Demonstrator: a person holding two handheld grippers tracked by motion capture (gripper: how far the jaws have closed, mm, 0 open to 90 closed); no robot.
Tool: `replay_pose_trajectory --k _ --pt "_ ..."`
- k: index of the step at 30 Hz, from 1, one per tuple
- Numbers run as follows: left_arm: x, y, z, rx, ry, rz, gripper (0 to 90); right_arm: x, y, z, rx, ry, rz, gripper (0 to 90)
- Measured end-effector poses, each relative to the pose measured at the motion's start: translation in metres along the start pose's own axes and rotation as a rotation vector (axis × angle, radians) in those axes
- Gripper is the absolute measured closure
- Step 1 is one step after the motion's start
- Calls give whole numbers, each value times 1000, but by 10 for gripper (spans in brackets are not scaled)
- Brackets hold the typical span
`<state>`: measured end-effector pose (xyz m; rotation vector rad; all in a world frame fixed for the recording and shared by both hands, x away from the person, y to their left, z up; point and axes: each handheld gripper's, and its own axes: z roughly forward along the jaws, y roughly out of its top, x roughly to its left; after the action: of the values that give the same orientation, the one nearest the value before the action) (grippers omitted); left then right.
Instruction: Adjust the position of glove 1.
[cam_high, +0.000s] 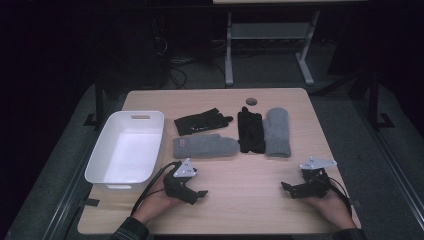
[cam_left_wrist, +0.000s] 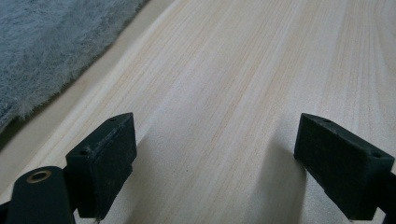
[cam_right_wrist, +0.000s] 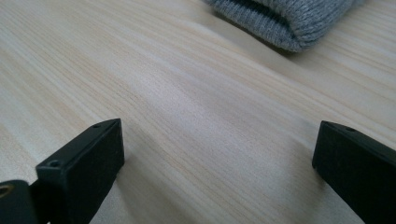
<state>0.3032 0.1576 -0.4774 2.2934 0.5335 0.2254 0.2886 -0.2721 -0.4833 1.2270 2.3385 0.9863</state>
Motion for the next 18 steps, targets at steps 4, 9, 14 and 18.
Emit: replay_pose_trajectory --k 4,9,14,18 --pt "0 0 0 0 0 -1 120 0 0 0 0 -3 2 21" --pt "0 0 0 1 0 -1 121 -2 7 -4 31 14 -5 165" --pt "1 1 0 -2 -2 1 120 -3 18 -11 9 -7 -29 378" --pt "0 1 1 -9 -1 -3 121 -3 24 -14 -9 7 -29 528"
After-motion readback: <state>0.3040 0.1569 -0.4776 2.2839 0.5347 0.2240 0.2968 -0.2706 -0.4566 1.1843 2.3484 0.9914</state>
